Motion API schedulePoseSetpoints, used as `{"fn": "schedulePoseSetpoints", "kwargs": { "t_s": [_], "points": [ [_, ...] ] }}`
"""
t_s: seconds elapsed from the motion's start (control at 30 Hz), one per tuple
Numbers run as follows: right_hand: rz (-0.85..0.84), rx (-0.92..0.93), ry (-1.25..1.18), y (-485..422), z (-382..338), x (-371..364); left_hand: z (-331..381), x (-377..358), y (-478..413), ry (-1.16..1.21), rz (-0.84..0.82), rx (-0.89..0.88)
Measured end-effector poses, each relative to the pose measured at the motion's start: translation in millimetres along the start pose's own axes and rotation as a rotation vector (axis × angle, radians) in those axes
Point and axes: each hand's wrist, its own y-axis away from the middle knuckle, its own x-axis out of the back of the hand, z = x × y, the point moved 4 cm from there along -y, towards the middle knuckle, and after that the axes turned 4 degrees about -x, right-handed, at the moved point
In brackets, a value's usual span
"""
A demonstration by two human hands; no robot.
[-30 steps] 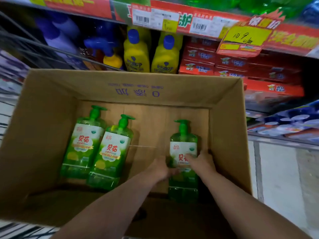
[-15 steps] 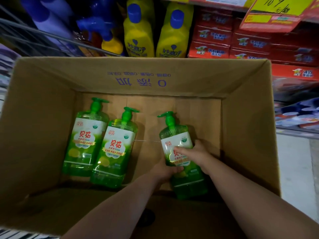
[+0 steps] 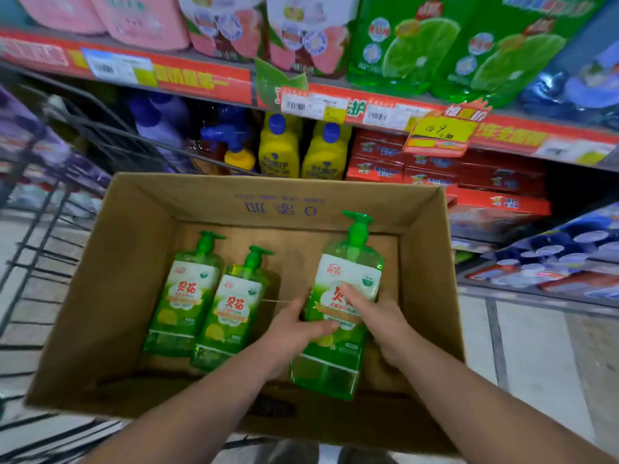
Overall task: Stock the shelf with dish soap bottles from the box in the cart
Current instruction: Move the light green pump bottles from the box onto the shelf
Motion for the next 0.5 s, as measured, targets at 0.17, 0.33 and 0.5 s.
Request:
{"fn": "schedulePoseSetpoints", "kwargs": {
  "t_s": [0.17,0.33,0.5],
  "points": [
    [0.008,0.141,-0.035,43.8,-40.9,8.7,39.9,-7.3,38.5,0.013,0.045,-0.123],
    [0.064,0.283,-0.092,91.5,-67.6,44.0,77.7,-41.9,73.0,-0.003,0.034,-0.274],
    [0.158,0.386,-0.171,142.5,-68.7,108.3,105.5,-110.5,101.3,-0.05,-0.031,-0.435]
  ]
}}
